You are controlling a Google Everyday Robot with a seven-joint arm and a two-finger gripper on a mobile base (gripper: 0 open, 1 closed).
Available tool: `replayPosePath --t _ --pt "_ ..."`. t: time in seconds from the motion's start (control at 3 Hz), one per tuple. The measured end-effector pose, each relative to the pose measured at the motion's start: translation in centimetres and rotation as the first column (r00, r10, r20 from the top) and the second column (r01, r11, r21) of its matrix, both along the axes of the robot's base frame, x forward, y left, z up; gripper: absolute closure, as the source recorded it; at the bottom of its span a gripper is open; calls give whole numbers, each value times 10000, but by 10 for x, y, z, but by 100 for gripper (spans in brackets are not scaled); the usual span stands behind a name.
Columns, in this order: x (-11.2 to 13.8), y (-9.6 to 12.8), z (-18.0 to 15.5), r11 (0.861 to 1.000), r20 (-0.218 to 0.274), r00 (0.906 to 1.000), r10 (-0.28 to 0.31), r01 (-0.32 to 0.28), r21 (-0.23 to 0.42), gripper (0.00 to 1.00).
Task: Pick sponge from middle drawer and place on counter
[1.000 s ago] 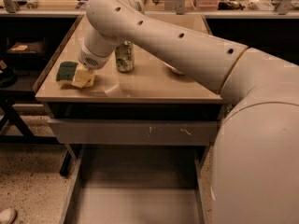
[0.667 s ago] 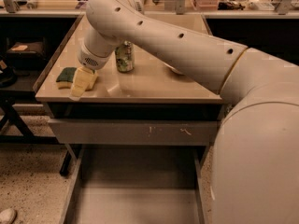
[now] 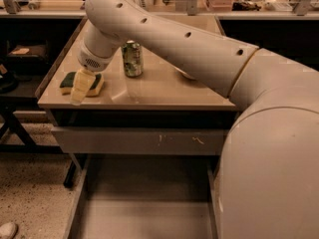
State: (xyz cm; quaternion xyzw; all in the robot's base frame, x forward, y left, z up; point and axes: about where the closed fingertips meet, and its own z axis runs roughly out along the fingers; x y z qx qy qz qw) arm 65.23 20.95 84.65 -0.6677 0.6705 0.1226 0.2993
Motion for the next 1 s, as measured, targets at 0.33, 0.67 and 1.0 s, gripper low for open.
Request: replayPosePath --t 0.33,0.67,1.0 --pt "1 4 56 9992 663 9978 -88 114 -389 0" --pt "1 -33 127 9876 1518 9828 -1048 1209 -1005 0" --pt "0 -38 129 9848 1504 9825 -1098 1280 -1174 0"
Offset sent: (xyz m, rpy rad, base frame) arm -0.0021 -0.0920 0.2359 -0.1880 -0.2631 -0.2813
